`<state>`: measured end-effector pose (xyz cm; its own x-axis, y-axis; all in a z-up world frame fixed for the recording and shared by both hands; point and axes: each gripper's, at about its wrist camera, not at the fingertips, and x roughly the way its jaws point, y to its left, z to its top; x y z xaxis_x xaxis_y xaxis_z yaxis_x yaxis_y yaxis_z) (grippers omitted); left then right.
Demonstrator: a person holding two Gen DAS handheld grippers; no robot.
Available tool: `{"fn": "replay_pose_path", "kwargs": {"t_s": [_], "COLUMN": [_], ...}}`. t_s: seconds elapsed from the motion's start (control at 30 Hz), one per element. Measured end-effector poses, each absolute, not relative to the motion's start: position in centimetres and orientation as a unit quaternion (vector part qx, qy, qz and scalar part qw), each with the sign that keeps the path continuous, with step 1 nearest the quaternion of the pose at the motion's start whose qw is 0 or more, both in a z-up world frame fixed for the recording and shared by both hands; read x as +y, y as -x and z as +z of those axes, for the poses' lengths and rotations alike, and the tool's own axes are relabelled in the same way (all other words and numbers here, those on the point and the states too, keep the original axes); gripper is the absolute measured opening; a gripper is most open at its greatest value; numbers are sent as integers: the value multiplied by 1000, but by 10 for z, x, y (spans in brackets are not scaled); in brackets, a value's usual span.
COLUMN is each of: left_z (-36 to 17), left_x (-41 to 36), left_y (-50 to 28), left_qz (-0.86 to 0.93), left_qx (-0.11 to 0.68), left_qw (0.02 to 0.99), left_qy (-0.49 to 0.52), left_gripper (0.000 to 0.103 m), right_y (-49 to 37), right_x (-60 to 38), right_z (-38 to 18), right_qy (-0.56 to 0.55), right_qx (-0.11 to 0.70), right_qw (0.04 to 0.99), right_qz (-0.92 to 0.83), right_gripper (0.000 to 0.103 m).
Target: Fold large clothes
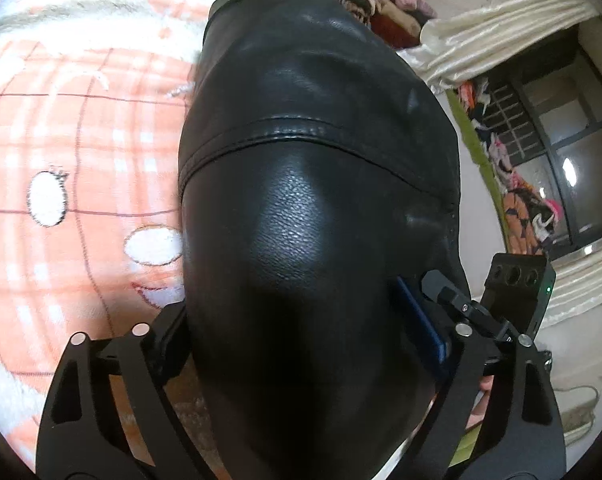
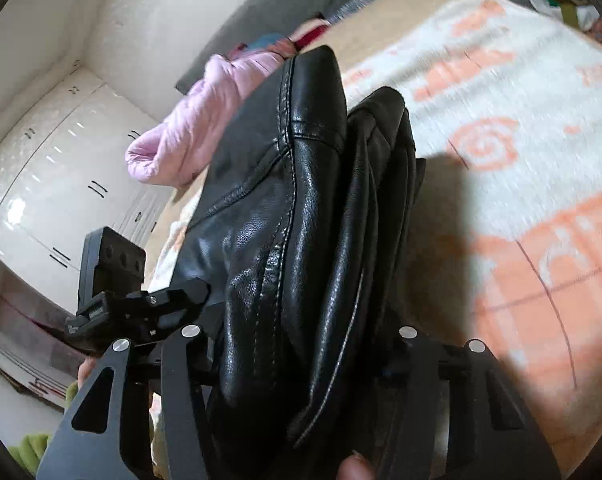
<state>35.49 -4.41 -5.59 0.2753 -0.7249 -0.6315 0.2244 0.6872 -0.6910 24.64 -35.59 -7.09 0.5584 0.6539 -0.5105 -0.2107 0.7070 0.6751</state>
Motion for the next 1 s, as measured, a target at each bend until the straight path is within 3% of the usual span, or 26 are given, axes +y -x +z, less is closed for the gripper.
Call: {"fn": "replay_pose_path", "kwargs": {"t_s": [0.33,0.57,1.0], "left_z": [-52,-47,-44], "left_x": [-20,-32,-42], "left_y": [-334,-336,-335], "left_qz": [-290,-274,-266], "left_qx": [489,499,504], "left_qw": [788,796,802], "left_qy": [236,204,177], "left_gripper": [81,81,84], "right_y": [-228,-237,-250], "right_x": [-331,-333,-327], "right_z": [-61,-77,-78], "right_qy": [-230,-268,-260], "right_qx": [385,404,427], "right_qw": [857,839,839], "right_qz": [252,248,214], "right_gripper": [48,50,81]}}
